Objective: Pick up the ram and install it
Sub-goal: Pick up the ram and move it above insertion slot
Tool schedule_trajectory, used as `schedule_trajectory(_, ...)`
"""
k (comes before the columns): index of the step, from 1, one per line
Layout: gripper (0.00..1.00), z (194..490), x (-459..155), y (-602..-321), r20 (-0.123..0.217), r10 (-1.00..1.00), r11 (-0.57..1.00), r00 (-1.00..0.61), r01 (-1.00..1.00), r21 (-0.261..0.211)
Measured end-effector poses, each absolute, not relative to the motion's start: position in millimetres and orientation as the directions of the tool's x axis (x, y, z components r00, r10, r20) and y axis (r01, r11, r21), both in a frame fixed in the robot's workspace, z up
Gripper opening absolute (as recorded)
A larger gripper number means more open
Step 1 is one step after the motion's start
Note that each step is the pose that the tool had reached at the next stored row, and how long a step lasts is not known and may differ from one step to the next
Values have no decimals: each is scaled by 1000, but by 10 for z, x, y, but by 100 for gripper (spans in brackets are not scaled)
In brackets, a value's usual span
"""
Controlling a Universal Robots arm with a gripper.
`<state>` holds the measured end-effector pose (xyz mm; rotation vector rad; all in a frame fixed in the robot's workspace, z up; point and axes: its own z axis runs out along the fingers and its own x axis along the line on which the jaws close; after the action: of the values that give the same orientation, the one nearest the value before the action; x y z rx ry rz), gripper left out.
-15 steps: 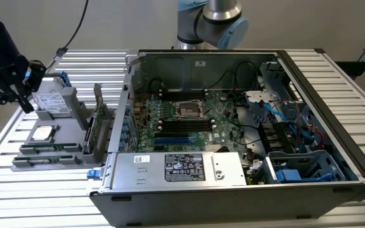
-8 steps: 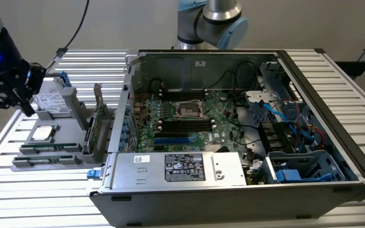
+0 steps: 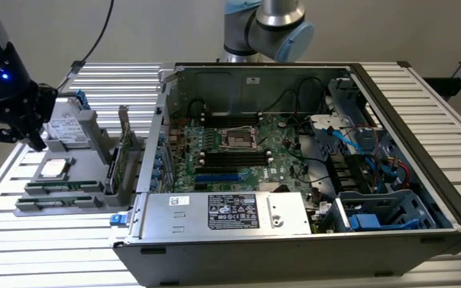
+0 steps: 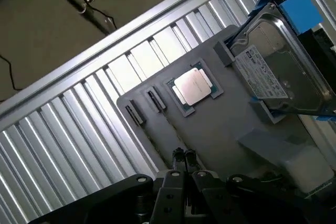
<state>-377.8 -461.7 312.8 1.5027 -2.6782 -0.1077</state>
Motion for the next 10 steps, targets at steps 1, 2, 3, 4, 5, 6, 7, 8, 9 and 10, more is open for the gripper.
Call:
schedule_trajectory(1, 10, 3115, -3779, -4617, 26, -863, 504, -504, -859, 95)
schedule_trajectory(2, 10, 3103, -3779, -4617, 26, -872, 489, -488, -867, 95)
schedule_trajectory(3, 10, 3091, -3779, -4617, 26, -881, 472, -472, -876, 95)
schedule_trajectory(4, 10, 3079, -3778, -4617, 26, -889, 457, -457, -884, 95)
schedule_trajectory(5, 10, 3066, -3779, -4617, 26, -898, 441, -440, -893, 95)
schedule_trajectory(6, 10, 3054, -3778, -4617, 26, -906, 424, -423, -901, 95)
schedule_trajectory(7, 10, 3042, -3779, -4617, 26, -913, 408, -408, -908, 95)
schedule_trajectory(8, 10, 3030, -3779, -4617, 26, -920, 391, -391, -915, 95)
schedule_trajectory(9, 10, 3017, -3779, -4617, 26, -927, 374, -374, -922, 95)
schedule_trajectory(10, 10, 3005, -3779, -4617, 26, -934, 357, -357, -929, 95)
